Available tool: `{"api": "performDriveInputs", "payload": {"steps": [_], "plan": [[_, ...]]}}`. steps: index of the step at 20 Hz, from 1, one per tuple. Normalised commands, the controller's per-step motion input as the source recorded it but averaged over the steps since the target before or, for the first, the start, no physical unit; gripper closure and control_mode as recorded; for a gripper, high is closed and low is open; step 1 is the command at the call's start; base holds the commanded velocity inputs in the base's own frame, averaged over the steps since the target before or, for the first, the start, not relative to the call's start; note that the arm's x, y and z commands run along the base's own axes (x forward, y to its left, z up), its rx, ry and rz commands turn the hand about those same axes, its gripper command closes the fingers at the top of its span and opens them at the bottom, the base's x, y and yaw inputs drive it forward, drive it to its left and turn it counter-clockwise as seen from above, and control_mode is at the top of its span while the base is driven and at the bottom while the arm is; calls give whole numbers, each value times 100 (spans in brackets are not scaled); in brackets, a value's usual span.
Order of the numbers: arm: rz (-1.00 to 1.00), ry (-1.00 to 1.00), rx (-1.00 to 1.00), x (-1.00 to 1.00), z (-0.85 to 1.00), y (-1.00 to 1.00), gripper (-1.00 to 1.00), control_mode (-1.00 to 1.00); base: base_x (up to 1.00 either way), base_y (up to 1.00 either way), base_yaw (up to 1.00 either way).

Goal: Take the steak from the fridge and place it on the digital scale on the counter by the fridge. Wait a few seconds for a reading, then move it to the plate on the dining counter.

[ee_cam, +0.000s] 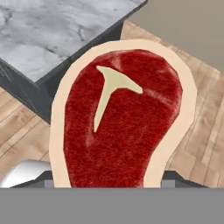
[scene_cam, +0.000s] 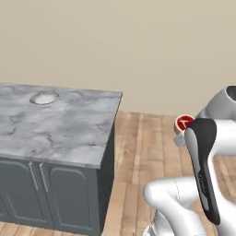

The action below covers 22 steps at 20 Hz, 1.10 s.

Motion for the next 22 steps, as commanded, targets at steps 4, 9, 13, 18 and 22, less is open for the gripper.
{"api": "performDriveInputs", "payload": {"steps": [4, 9, 13, 18, 22], "plan": [[0, 0, 0, 0, 0, 0, 100, 100, 86, -88, 38], [0, 0, 0, 0, 0, 0, 100, 100, 84, -83, 42], [0, 0, 0, 0, 0, 0, 100, 100, 98, -74, 58], [0, 0, 0, 0, 0, 0, 100, 100, 92, -67, 63], [0, 0, 0, 0, 0, 0, 100, 100, 44, -73, 64]]}}
